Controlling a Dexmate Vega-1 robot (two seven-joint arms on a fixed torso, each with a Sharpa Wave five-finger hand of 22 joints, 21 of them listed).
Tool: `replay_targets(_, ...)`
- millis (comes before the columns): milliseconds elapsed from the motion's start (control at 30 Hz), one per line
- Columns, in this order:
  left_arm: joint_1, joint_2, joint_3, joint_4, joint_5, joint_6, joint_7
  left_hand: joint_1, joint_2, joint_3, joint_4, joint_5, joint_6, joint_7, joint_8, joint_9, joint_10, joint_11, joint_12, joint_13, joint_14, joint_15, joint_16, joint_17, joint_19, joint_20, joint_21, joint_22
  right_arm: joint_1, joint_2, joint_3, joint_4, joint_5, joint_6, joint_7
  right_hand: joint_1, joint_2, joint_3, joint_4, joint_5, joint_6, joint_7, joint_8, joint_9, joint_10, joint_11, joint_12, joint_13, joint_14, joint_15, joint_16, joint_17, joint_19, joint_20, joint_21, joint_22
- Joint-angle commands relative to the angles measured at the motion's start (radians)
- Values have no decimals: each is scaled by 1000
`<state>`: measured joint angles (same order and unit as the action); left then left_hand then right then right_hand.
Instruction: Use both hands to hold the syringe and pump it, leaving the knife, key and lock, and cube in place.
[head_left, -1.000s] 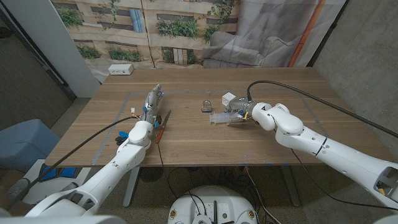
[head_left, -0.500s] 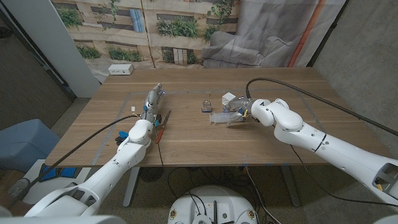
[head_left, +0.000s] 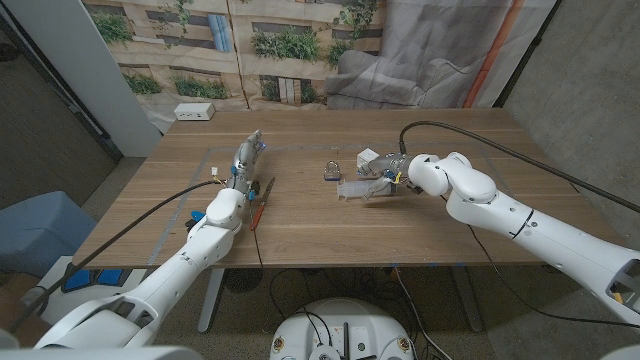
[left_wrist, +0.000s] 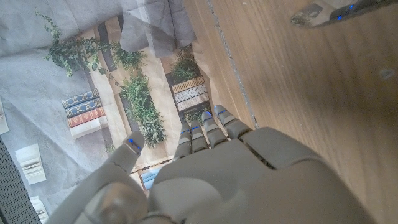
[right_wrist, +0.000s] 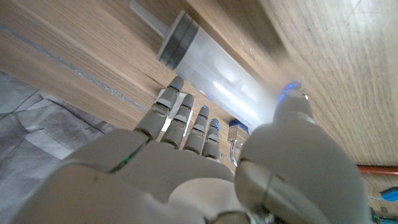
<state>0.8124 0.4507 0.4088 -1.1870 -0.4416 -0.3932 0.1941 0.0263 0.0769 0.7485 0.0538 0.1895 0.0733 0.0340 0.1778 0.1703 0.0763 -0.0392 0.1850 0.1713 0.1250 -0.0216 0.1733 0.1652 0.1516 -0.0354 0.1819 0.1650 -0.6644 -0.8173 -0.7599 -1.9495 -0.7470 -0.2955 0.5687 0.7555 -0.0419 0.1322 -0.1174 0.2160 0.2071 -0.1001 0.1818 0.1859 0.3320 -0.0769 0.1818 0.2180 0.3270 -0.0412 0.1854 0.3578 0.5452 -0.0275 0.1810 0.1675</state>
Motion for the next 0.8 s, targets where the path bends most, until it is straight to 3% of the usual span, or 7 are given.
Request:
replay_targets(33, -4, -1, 8, -5, 25, -19, 14, -3, 69, -1, 5, -3, 4, 1, 4, 5, 0, 1, 2, 3, 3, 2, 0, 1, 4, -31, 7, 4, -86, -41, 104, -10, 212, 75, -194, -20, 5, 1, 11, 7, 18, 3, 13, 0, 15, 5, 9, 1, -7, -41, 9, 0, 0, -13, -2, 1)
replay_targets(200, 9, -8, -2, -8, 34, -41, 45, -2, 69, 0, 4, -3, 4, 1, 4, 5, 0, 1, 2, 3, 2, 4, -1, 1, 4, -30, 7, 4, -124, -30, 159, 18, 360, 107, -266, -45, 17, -3, 24, 5, 43, 10, 22, -1, 20, 9, 12, -1, -5, -42, 14, -4, 2, -19, 2, 1)
replay_targets(467, 40, -8, -22, -34, 20, -58, 64, -1, 70, 1, 3, -3, 5, 0, 4, 5, 1, 4, 3, 3, 3, 4, 0, 1, 5, -29, 7, 4, -182, -21, 199, 7, 431, 59, -408, -85, 34, -8, 45, 1, 59, 4, 26, -1, 21, 18, 12, -4, -6, -38, 18, -7, 0, -21, 3, 1)
replay_targets(800, 45, -11, -30, -15, 11, -102, 38, 0, 70, 2, 2, -3, 5, 1, 4, 5, 2, 3, 3, 3, 3, 4, 0, 0, 6, -26, 8, 4, -256, -11, 284, 29, 618, 105, -552, -131, 39, -21, 62, -8, 81, 7, 28, -3, 55, 22, 23, -7, 23, -40, 31, -16, 22, -24, 12, 0)
